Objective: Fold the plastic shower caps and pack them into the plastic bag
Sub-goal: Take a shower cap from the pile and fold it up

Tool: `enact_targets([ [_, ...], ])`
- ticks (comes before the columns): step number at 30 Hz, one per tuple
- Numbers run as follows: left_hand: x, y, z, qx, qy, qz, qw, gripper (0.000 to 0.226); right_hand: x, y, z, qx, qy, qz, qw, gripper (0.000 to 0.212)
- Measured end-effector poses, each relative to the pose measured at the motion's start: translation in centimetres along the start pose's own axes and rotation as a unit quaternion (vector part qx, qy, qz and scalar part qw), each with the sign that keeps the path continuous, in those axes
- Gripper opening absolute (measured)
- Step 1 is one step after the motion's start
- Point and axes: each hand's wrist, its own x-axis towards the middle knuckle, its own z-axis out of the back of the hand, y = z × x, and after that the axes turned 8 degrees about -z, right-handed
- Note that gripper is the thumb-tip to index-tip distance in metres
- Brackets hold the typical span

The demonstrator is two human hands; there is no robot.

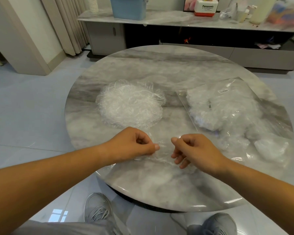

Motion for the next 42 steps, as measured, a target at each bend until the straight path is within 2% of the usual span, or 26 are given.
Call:
enact_targets([
  [4, 0.7, 0.1, -0.2, -0.039, -0.105, 0.017, 0.994, 0.038, -0.9, -1.4, -0.4, -0.199, -0.011, 0.092, 0.976, 0.045],
  [7, 0.9, 0.4, -0.2, 0.007, -0.108, 0.030, 0.994, 0.037, -0.7, -1.7, -0.7, -0.219, -0.027, 0.129, 0.967, 0.039],
  [11, 0.8, 0.9, -0.7, 0.066, -0.079, 0.024, 0.994, 0.031, -0.3, -0.7, -0.9, -0.199, -0.111, 0.197, 0.953, 0.013],
  [13, 0.6, 0.7, -0.7, 0.083, -0.059, 0.008, 0.995, 0.026, 0.1, 0.5, -0.9, -0.106, -0.114, 0.141, 0.978, 0.005],
  [15, 0.2, 0.3, -0.8, 0.110, -0.025, -0.012, 0.994, 0.017, 0.9, 1.9, -0.9, -0.008, -0.077, 0.069, 0.995, 0.012],
  [17, -0.2, -0.1, -1.1, 0.142, 0.003, -0.031, 0.989, 0.008, 1.9, 2.7, -0.8, -0.004, -0.036, 0.032, 0.999, 0.027],
  [19, -0.5, -0.3, -1.3, 0.134, 0.016, -0.027, 0.990, 0.008, 2.7, 2.7, -0.7, -0.059, -0.006, 0.015, 0.998, 0.044],
  [20, -0.7, -0.3, -1.3, 0.112, 0.013, -0.016, 0.994, 0.017, 3.0, 2.6, -0.7, -0.070, 0.002, 0.003, 0.998, 0.051],
  [22, -0.8, -0.2, -1.1, 0.046, -0.006, 0.018, 0.999, 0.047, 3.1, 2.5, -0.5, -0.043, 0.008, -0.012, 0.999, 0.060],
  [25, -1.0, 0.1, -0.6, -0.025, -0.016, 0.032, 0.999, 0.097, 2.0, 2.2, -0.2, 0.021, 0.003, 0.036, 0.999, 0.065],
  [27, -0.8, 0.2, -0.4, -0.041, 0.001, 0.024, 0.999, 0.114, 0.6, 1.5, -0.2, -0.030, -0.002, 0.086, 0.996, 0.065],
  [29, -0.5, 0.0, -0.2, -0.028, 0.020, 0.018, 0.999, 0.112, -0.6, 0.6, -0.1, -0.142, -0.007, 0.161, 0.977, 0.060],
  [31, -0.2, -0.1, -0.2, -0.009, 0.036, 0.013, 0.999, 0.100, -1.2, -0.4, 0.2, -0.260, -0.021, 0.261, 0.929, 0.057],
  [33, 0.0, -0.2, -0.3, 0.001, 0.050, 0.018, 0.999, 0.087, -1.3, -1.1, 0.5, -0.323, -0.042, 0.334, 0.885, 0.055],
  [35, 0.0, -0.4, -0.5, 0.005, 0.068, 0.023, 0.997, 0.083, -1.2, -0.9, 0.7, -0.333, -0.057, 0.365, 0.868, 0.053],
  [37, 0.1, -0.6, -0.4, 0.008, 0.084, 0.023, 0.996, 0.090, -1.1, -0.5, 0.8, -0.346, -0.062, 0.380, 0.856, 0.051],
  [42, 0.3, -0.6, -0.2, -0.001, 0.085, 0.027, 0.996, 0.087, -1.2, -0.9, 1.0, -0.438, -0.016, 0.387, 0.811, 0.050],
])
